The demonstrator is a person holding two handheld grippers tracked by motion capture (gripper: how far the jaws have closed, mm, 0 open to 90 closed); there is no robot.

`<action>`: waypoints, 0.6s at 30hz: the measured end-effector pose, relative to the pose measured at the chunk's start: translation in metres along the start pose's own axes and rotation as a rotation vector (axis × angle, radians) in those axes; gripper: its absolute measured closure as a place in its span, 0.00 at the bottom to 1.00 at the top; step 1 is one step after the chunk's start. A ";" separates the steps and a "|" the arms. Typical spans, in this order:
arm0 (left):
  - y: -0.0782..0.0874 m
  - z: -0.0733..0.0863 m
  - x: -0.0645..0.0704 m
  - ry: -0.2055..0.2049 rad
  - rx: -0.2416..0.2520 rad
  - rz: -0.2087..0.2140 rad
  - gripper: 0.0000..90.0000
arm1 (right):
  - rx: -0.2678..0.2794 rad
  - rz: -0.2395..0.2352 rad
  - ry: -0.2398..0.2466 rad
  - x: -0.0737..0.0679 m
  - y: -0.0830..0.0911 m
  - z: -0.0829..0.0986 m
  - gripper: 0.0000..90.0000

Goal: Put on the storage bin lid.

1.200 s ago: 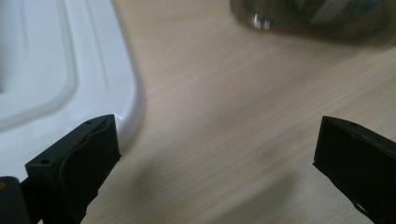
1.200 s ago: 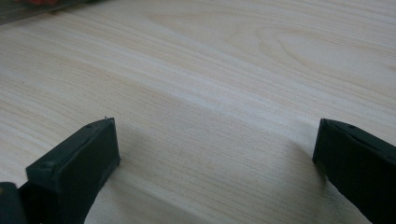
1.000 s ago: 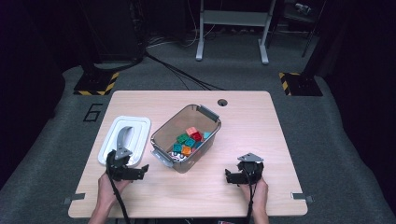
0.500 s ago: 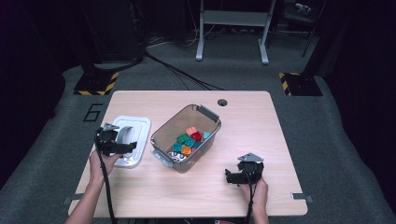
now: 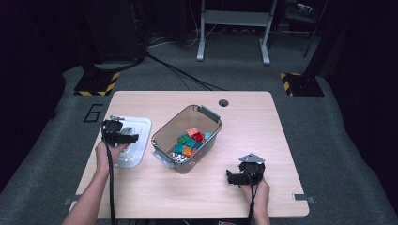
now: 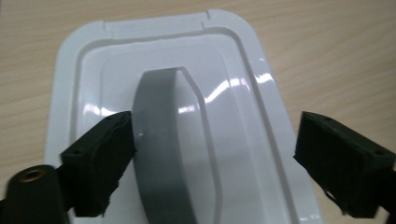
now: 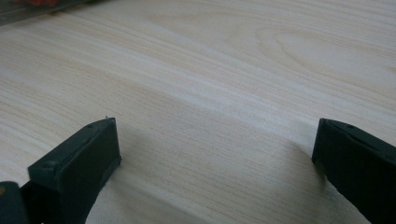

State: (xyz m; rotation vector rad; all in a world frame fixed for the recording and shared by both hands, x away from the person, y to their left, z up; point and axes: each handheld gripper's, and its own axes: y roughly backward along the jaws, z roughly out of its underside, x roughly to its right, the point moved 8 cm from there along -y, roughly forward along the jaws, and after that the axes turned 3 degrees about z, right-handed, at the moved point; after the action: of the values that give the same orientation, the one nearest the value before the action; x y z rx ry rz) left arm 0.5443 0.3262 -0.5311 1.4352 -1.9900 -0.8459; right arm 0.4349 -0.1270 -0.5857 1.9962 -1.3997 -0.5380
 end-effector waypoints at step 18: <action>-0.001 0.016 -0.024 0.105 0.016 0.010 0.74 | 0.005 0.003 0.014 0.001 0.000 0.000 0.01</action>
State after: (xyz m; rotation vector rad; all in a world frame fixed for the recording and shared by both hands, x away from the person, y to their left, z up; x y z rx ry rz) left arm 0.5396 0.3523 -0.5439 1.4472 -1.9275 -0.7368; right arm 0.4354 -0.1281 -0.5857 1.9971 -1.3968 -0.5187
